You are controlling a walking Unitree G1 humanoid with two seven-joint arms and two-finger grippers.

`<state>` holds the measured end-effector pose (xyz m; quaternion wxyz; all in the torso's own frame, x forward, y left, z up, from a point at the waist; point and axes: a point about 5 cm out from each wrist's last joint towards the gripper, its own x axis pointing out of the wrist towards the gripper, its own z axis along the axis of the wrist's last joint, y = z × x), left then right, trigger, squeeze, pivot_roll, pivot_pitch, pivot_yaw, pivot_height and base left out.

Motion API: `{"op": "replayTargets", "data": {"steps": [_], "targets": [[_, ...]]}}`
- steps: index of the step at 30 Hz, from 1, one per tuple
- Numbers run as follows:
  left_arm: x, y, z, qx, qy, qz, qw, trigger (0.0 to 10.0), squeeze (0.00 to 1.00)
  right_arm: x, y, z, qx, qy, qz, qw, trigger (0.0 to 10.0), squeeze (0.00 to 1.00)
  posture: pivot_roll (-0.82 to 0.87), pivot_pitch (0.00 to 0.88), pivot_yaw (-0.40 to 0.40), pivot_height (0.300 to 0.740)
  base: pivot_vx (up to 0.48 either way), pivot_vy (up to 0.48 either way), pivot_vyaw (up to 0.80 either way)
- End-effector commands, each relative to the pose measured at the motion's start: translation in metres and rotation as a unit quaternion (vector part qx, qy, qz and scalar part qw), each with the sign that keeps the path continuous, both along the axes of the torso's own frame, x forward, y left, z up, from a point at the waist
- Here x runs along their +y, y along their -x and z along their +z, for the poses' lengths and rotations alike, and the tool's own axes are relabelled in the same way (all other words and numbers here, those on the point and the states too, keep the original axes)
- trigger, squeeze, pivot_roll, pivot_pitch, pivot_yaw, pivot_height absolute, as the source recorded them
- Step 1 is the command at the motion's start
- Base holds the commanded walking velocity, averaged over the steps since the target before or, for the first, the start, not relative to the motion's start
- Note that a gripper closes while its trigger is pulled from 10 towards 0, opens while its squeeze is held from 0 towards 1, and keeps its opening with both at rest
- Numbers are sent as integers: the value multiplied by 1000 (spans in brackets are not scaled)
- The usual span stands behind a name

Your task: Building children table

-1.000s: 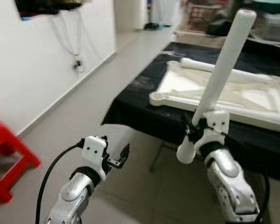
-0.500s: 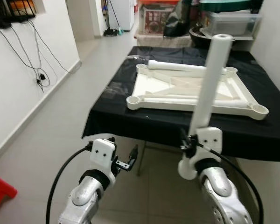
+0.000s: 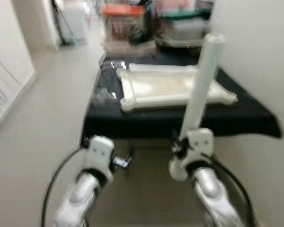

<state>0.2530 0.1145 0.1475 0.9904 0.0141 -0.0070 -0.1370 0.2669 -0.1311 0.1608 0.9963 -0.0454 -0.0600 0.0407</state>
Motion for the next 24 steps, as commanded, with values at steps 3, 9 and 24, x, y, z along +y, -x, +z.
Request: {"op": "replayTargets", "data": {"steps": [3, 9, 24], "targets": [[4, -7, 15, -30, -5, 28, 999, 10000, 0, -2, -5, 4, -4, -1, 0, 1000, 10000, 0, 11, 48, -22, 740, 0, 0, 0], [19, -21, 46, -100, -30, 97, 990, 10000, 0, -2, -17, 27, -43, -8, 9, 999, 10000, 0, 13, 47, -29, 740, 0, 0, 0], [19, -22, 56, -124, -36, 123, 984, 10000, 0, -1, -26, 44, -71, -16, 21, 997, 10000, 0, 17, 50, -35, 740, 282, 0, 0]]}}
